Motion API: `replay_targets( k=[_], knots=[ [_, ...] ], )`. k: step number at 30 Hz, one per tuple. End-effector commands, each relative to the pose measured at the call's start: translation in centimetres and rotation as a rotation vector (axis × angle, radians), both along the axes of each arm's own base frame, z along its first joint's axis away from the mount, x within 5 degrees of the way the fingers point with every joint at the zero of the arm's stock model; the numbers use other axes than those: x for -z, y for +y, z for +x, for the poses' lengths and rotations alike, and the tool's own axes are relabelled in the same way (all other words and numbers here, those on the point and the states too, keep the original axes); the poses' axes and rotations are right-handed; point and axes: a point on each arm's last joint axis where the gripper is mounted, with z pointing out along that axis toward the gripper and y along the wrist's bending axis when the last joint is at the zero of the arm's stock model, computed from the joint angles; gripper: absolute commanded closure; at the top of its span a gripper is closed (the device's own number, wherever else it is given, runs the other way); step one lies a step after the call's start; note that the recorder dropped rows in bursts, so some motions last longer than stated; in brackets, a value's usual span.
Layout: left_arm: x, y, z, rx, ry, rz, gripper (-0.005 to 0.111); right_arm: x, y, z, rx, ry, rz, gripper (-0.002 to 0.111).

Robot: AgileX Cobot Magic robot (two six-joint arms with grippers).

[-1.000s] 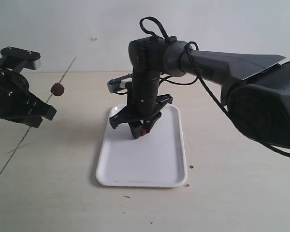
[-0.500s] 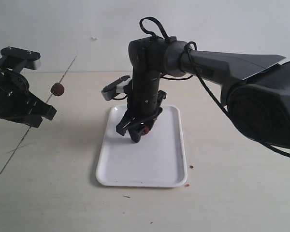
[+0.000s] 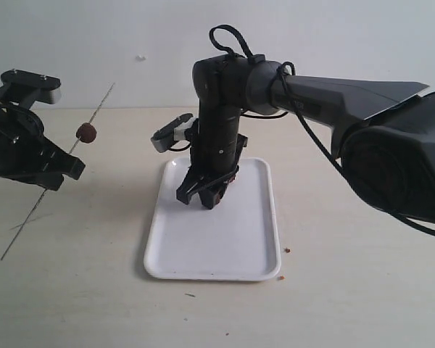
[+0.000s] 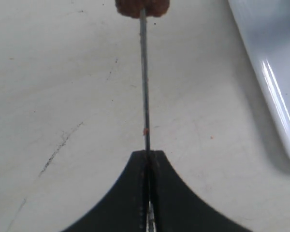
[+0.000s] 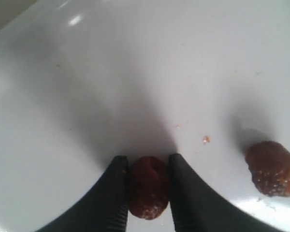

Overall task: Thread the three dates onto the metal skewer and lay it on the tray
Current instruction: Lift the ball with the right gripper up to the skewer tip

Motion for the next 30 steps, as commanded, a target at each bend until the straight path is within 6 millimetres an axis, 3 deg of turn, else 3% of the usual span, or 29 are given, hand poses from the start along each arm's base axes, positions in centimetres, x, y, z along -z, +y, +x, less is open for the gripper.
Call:
replay_targets(
  k=[1, 5, 14, 19, 23, 30],
  knots=[
    [-0.4, 0.0, 0.1, -0.010, -0.021, -0.014, 0.107, -0.8, 0.0, 0.1, 0.094, -0.012, 0.008, 0.083],
    [-0.4, -0.1, 0.1, -0.014, -0.012, -0.021, 0.107, -2.9, -0.7, 0.7, 0.200, -0.059, 0.040, 0.083],
    [-0.1, -1.5, -0.6, 0.023, 0.023, -0.098, 0.107, -10.3, -4.3, 3.3, 0.515, -0.222, 0.276, 0.083],
    [0.4, -3.8, -1.4, 0.208, 0.077, -0.193, 0.107, -11.9, -4.6, 4.1, 0.625, -0.128, 0.592, 0.083],
    [1.0, -5.0, -1.6, 0.254, 0.087, -0.203, 0.107, -12.8, -4.1, 4.4, 0.620, -0.094, 0.761, 0.083],
    [1.1, -5.1, -1.6, 0.257, 0.084, -0.200, 0.107, -13.3, -3.8, 4.6, 0.637, -0.098, 0.836, 0.083]
  ],
)
